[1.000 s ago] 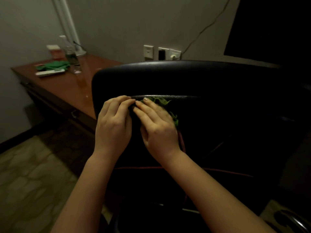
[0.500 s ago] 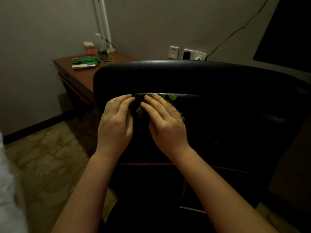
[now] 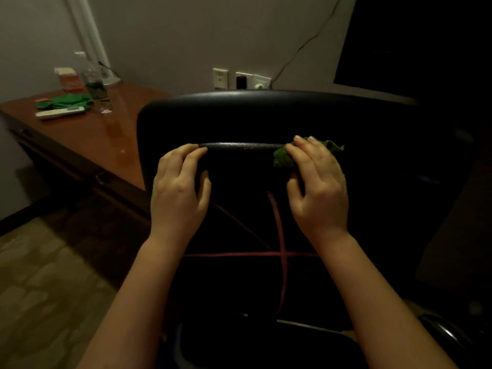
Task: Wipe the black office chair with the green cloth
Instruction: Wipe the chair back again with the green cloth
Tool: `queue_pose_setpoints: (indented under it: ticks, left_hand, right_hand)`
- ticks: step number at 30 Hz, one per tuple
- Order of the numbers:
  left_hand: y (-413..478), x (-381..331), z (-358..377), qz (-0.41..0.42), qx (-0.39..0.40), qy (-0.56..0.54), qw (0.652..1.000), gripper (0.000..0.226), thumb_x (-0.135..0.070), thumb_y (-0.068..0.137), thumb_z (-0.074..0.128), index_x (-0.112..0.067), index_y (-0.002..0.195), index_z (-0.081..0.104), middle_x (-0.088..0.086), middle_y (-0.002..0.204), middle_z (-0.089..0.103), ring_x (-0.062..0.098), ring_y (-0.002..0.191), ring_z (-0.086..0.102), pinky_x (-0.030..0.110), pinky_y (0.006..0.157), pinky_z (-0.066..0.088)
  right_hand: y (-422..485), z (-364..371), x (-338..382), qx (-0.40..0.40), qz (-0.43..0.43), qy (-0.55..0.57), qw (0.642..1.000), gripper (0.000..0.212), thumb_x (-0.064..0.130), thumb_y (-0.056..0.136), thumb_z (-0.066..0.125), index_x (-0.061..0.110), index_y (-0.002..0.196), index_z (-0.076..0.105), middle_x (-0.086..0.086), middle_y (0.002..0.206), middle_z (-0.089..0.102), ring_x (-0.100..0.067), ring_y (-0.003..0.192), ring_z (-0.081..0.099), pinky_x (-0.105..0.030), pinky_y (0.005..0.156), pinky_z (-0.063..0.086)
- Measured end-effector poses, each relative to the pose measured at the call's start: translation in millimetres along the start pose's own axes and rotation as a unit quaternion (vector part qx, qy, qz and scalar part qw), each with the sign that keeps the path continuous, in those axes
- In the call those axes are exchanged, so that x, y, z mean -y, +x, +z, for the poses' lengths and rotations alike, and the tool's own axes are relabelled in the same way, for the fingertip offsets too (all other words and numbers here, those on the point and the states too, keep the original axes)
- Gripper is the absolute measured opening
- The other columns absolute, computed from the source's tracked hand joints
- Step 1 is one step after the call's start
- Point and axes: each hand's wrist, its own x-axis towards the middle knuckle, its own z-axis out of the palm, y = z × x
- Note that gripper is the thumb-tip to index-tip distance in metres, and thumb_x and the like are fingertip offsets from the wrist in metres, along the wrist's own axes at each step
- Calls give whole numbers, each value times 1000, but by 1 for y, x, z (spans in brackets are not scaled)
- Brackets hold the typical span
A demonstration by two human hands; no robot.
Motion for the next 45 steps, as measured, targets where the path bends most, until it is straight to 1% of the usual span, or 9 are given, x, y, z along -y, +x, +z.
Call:
queue_pose_setpoints:
  ticks: [6, 9, 12, 24, 33, 37, 39, 41, 45]
  left_hand:
    - [15, -29, 37, 41, -5, -72, 997, 35, -7, 89, 61, -2, 124, 59, 15, 127, 56, 32, 121, 48, 39, 105, 37]
    - [19, -42, 51, 46, -20, -107, 993, 30, -8, 89, 60, -3, 119, 60, 14, 124, 57, 32, 117, 49, 39, 103, 38]
    - [21, -50, 62, 56, -14, -132, 990, 28, -8, 89, 60, -2, 116, 61, 14, 124, 58, 34, 117, 49, 40, 102, 38]
    - [24, -83, 94, 111, 6, -206, 972, 31, -6, 87, 59, 0, 118, 60, 17, 126, 57, 36, 118, 48, 43, 103, 40]
    - [20, -91, 112, 114, -11, -236, 965, 31, -10, 90, 55, -2, 120, 59, 16, 128, 56, 35, 118, 47, 41, 104, 37]
    - [23, -87, 115, 88, -37, -236, 967, 25, -11, 92, 54, -3, 114, 60, 15, 122, 59, 35, 113, 49, 41, 101, 38]
    - [24, -81, 114, 95, -43, -233, 967, 24, -8, 92, 53, -3, 114, 62, 14, 121, 60, 34, 112, 50, 40, 102, 38]
    - [24, -75, 112, 116, -39, -231, 965, 26, -4, 93, 52, -3, 116, 63, 14, 121, 62, 33, 113, 52, 38, 103, 38]
    - [28, -59, 103, 145, -16, -231, 962, 33, 1, 92, 48, -1, 121, 64, 14, 125, 62, 33, 117, 54, 34, 106, 38]
  right_hand:
    - [-27, -56, -42, -32, 65, -129, 989, 47, 2, 84, 54, 5, 131, 58, -11, 139, 53, -27, 135, 43, -43, 113, 33]
    - [-42, -83, -56, -47, 87, -169, 981, 45, 2, 86, 52, 4, 131, 57, -12, 139, 53, -27, 136, 43, -44, 113, 33]
    - [-56, -103, -65, -60, 100, -202, 972, 45, -1, 86, 53, 3, 131, 57, -12, 140, 52, -27, 136, 42, -40, 115, 31]
    - [-115, -161, -70, -140, 173, -292, 930, 41, 1, 94, 44, 1, 134, 51, -15, 143, 47, -29, 139, 37, -39, 116, 29]
    - [-134, -172, -68, -196, 213, -297, 910, 40, -1, 96, 42, -1, 135, 50, -12, 146, 43, -28, 141, 35, -39, 117, 29]
    - [-114, -159, -66, -195, 215, -294, 911, 41, -5, 93, 44, -3, 133, 52, -14, 142, 49, -27, 139, 38, -38, 115, 31]
    - [-100, -152, -64, -187, 215, -294, 912, 41, -4, 93, 45, -1, 134, 53, -13, 140, 51, -24, 138, 39, -37, 115, 32]
    - [-82, -141, -61, -165, 203, -291, 920, 40, 0, 94, 45, 0, 133, 54, -12, 140, 52, -24, 137, 41, -37, 115, 33]
    - [-41, -93, -43, -94, 144, -257, 951, 41, 1, 90, 49, 2, 130, 58, -13, 135, 57, -27, 133, 47, -45, 111, 37]
